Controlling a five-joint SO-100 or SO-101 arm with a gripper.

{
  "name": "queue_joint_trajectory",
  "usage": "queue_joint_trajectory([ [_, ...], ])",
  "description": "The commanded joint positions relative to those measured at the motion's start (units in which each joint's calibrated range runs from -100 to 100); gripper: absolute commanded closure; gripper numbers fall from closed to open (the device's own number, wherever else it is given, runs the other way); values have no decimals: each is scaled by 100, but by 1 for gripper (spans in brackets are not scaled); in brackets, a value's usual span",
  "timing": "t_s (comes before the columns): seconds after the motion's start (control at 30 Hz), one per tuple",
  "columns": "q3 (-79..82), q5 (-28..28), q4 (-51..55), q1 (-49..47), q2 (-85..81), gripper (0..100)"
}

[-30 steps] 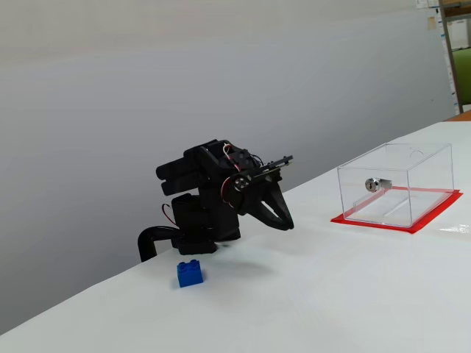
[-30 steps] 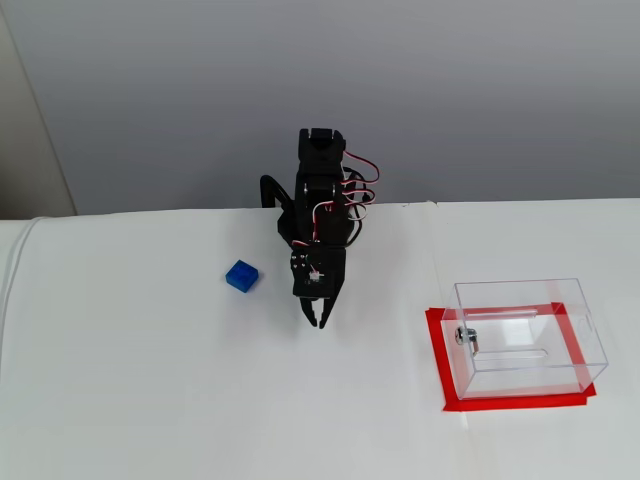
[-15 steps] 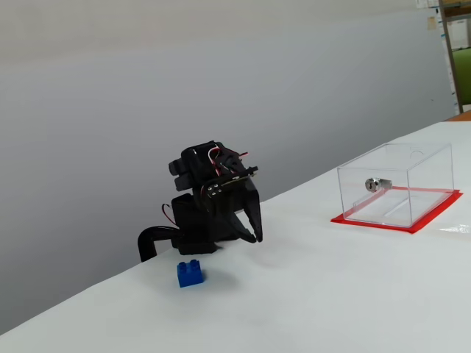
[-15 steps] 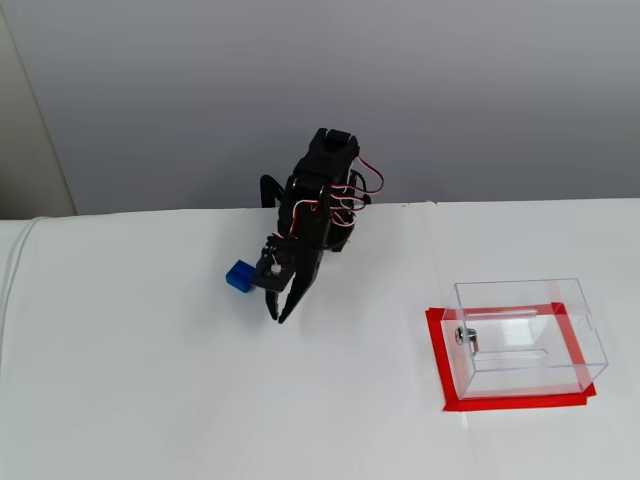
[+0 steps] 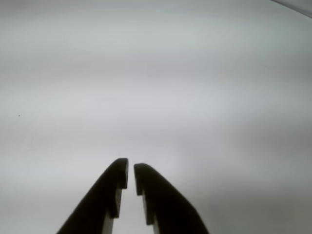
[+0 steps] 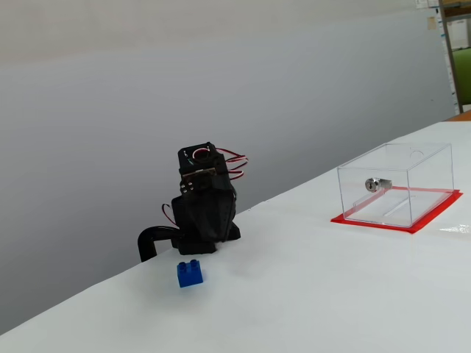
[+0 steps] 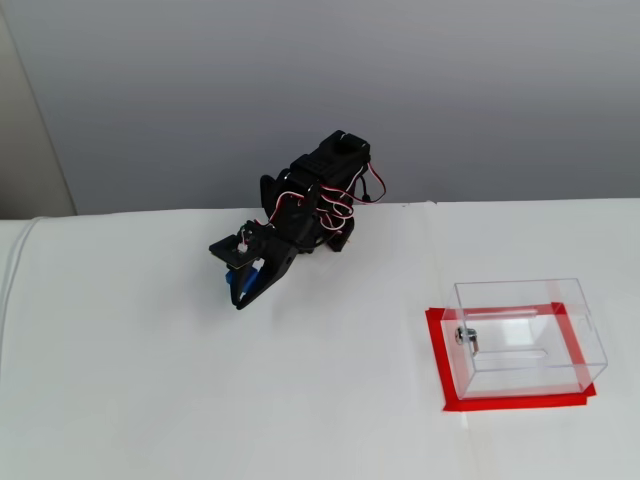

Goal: Pick the blue lego brick and place it into the transparent box

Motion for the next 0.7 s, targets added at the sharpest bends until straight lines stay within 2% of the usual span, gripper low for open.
queue_joint_trajectory([
  [0.0,78,11,-125,299,-84,99],
  [0.5,78,32,-64,1194,-34,99],
  [0.67,78,27,302,1275,-42,99],
])
